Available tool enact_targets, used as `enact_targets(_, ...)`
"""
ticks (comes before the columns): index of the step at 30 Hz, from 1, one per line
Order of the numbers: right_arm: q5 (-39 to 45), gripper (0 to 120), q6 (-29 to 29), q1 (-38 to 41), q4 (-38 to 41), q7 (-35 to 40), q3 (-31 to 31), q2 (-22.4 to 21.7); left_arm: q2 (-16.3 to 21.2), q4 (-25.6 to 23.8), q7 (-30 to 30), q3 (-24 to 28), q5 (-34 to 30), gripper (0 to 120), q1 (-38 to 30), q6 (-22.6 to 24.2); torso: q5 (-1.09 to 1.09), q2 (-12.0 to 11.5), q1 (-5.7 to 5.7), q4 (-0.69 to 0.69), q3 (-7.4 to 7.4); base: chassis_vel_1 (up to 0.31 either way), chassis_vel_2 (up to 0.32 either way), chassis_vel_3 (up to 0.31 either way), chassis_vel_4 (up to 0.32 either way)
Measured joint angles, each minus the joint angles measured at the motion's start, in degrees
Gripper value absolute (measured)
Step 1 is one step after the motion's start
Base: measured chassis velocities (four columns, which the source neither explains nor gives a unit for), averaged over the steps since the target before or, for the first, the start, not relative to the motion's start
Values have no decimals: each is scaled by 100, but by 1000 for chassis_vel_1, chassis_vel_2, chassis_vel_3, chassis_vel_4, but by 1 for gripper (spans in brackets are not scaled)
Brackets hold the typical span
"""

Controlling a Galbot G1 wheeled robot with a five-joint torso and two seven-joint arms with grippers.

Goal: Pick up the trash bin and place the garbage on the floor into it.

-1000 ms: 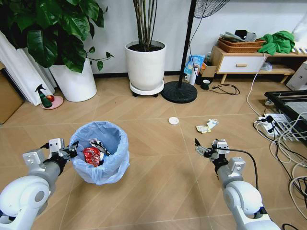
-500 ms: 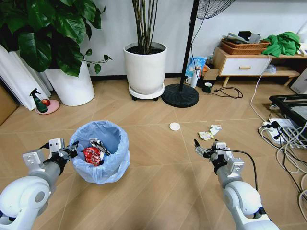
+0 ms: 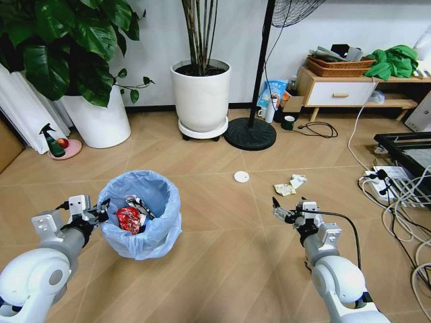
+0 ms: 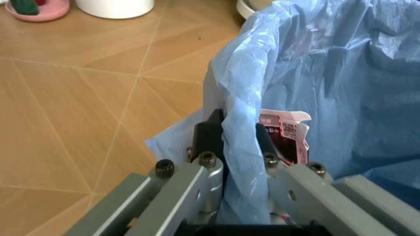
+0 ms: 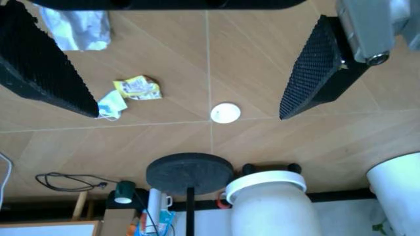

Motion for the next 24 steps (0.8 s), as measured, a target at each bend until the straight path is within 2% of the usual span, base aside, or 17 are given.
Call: enact_targets(24,-25,100,0,-31,-6,1,26,15,-27,-66,15,6,0,0,55,-3,-1,1,0,0,0,-86,-90,85,86)
